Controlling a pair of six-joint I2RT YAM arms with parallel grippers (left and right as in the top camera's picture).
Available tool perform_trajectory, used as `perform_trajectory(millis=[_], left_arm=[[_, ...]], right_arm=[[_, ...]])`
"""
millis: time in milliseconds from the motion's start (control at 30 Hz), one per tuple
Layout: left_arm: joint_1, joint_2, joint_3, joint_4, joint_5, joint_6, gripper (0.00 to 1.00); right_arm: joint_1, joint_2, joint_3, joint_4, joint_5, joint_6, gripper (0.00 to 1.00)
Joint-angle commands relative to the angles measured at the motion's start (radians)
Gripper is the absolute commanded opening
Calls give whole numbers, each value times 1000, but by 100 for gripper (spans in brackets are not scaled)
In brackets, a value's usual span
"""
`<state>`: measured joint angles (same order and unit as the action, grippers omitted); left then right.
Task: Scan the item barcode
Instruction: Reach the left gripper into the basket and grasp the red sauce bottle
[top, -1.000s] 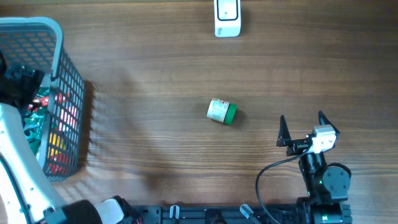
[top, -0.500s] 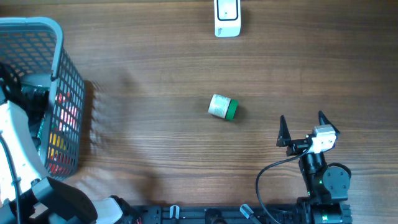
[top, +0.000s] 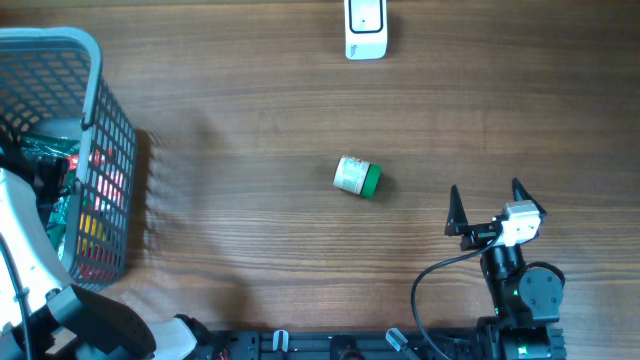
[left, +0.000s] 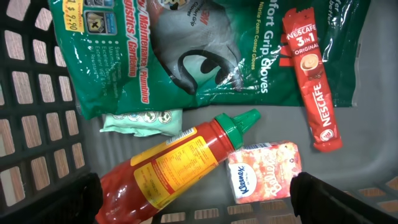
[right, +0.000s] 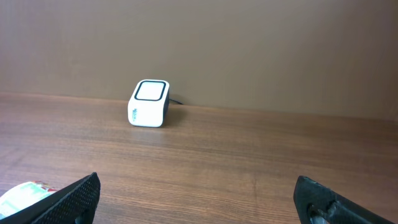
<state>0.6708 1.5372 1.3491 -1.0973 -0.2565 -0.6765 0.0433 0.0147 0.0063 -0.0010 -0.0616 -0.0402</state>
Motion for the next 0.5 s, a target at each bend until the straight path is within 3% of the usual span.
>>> perform_trajectory(millis=[0, 467], left_arm=[[6, 6, -49, 25, -30, -13, 100], [6, 18, -301, 249, -48, -13, 100]], right_arm=[[5, -5, -1, 2, 2, -12, 100], [5, -4, -1, 2, 2, -12, 100]])
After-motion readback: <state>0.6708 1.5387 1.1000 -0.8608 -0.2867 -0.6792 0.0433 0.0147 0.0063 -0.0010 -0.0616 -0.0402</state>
